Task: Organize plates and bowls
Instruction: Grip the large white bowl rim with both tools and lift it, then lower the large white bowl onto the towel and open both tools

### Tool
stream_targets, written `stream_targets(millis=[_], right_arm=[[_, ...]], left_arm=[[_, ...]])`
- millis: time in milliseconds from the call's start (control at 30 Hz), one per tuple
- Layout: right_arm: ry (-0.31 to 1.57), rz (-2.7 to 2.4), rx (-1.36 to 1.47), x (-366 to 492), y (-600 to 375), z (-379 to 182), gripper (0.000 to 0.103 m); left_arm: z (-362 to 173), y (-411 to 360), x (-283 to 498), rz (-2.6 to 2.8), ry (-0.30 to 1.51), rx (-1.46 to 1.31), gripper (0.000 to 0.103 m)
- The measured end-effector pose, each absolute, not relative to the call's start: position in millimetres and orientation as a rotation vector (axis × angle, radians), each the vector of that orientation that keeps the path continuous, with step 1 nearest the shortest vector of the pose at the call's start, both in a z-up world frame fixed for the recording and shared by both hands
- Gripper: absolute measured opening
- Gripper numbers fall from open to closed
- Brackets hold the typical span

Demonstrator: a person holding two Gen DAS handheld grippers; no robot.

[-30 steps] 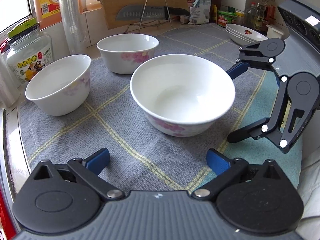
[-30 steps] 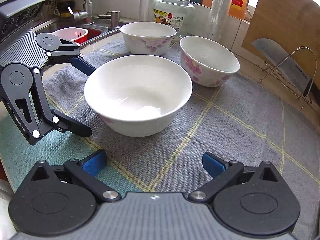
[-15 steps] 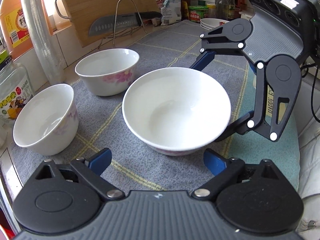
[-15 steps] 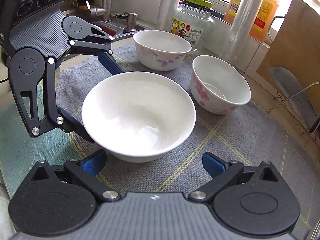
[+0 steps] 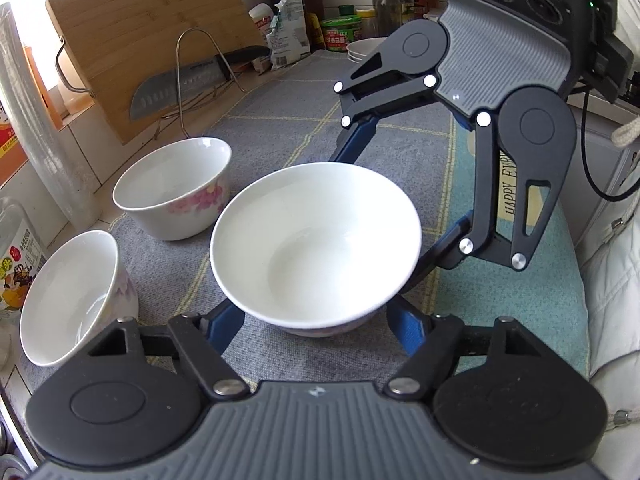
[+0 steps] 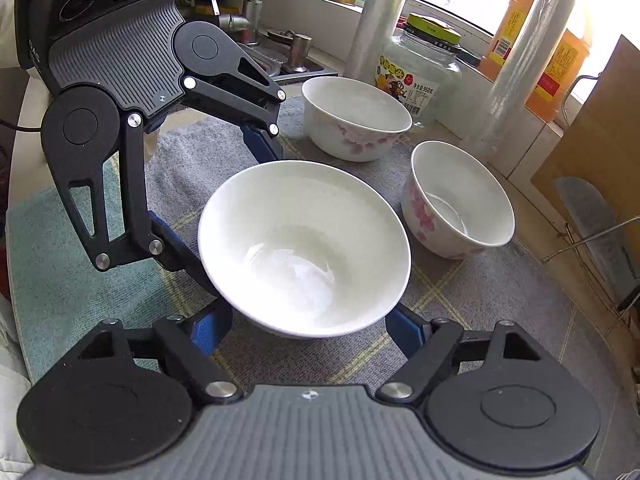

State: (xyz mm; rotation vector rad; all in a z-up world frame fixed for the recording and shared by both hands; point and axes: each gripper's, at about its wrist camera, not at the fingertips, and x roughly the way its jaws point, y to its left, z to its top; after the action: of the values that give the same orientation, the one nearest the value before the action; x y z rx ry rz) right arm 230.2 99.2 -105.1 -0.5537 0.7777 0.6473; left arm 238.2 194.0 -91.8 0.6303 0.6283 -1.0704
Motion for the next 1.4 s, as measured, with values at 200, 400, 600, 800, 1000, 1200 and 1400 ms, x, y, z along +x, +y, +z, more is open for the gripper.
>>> stream_targets(millis=[200, 400, 600, 800, 1000, 1200, 1400], right_arm=[[0.766, 0.654, -0.568, 227, 100, -104, 0.084], [0.749, 0.654, -0.574, 218, 93, -97, 0.084], [0.749, 0.630, -0.569, 210, 72, -90, 0.084], [0.768, 0.576, -0.556, 201, 40, -86, 0.084], [0.784, 0.517, -0.540, 197, 11, -85, 0.084], [0.797, 0.465, -0.526, 193, -14, -86, 0.084], [0.823, 0.424, -0.518, 190, -37, -91, 0.084]], left_arm=[[-90, 192, 236, -1.062, 0.634, 0.656, 0.078], [-81, 182, 233, -1.059, 0.631, 0.674, 0.078], [-75, 159, 234, -1.089, 0.618, 0.692, 0.078], [-77, 126, 235, -1.139, 0.594, 0.705, 0.078], [-81, 92, 237, -1.175, 0.562, 0.724, 0.078], [-85, 64, 240, -1.205, 0.547, 0.736, 0.078], [-94, 39, 244, -1.222, 0.544, 0.735, 0.078]])
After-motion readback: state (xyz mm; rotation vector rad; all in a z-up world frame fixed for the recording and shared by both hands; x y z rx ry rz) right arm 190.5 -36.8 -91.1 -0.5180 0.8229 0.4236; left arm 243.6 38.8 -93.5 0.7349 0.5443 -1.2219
